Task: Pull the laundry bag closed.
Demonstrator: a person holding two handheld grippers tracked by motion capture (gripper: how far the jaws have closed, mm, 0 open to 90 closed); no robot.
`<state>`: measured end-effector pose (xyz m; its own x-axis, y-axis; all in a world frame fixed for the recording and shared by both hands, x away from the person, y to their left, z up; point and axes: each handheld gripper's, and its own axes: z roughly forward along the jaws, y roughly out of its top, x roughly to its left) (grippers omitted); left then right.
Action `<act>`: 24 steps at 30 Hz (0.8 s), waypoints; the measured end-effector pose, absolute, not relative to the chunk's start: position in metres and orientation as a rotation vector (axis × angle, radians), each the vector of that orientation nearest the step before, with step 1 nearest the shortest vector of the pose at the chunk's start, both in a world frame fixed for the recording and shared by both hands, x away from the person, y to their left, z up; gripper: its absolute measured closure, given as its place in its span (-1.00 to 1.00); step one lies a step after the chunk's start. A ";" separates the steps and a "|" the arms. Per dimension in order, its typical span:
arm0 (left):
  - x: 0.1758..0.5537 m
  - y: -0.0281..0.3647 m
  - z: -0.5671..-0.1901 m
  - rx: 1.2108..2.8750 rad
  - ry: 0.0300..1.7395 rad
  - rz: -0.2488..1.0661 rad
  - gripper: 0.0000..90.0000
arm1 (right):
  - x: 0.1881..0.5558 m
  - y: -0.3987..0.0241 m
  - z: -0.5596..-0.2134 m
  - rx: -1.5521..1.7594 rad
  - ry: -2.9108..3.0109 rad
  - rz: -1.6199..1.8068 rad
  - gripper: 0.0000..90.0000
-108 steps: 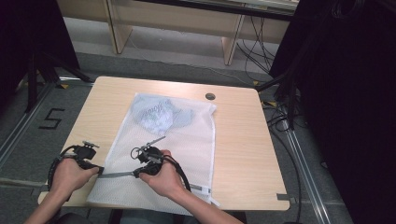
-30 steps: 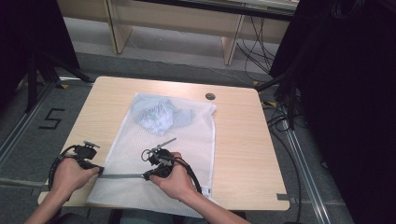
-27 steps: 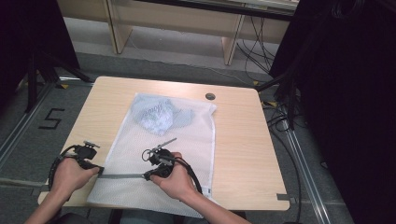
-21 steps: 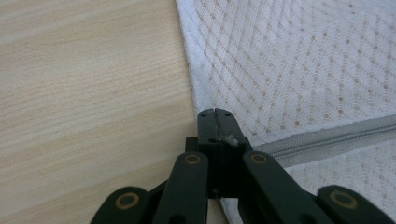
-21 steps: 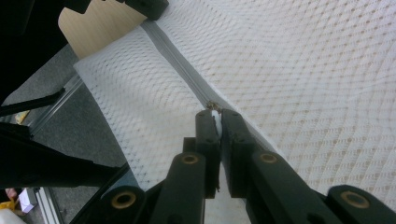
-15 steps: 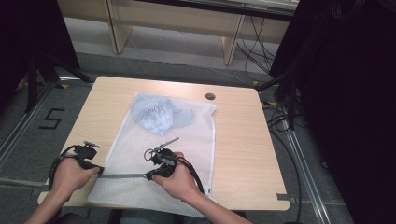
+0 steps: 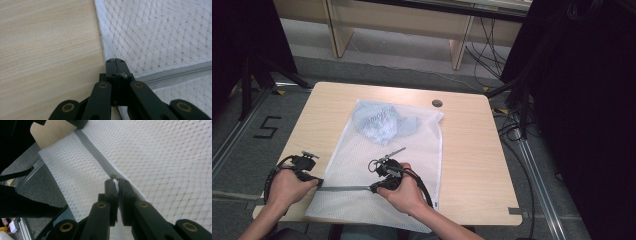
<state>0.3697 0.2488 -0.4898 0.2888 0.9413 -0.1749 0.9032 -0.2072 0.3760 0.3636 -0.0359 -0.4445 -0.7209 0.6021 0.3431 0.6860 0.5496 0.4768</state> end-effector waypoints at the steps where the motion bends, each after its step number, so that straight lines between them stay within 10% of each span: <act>1: 0.370 0.249 -0.490 2.160 1.656 0.128 1.00 | 0.363 -0.036 -0.444 -1.112 -2.639 -0.898 0.94; 24: 0.370 0.249 -0.490 2.168 1.653 0.130 0.99 | 0.362 -0.046 -0.440 -1.145 -2.619 -0.911 0.94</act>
<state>0.3697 0.2488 -0.4895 0.2926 0.9410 -0.1701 0.9027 -0.2132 0.3736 0.3619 -0.0460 -0.4402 -0.7002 0.6198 0.3543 0.7059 0.5266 0.4737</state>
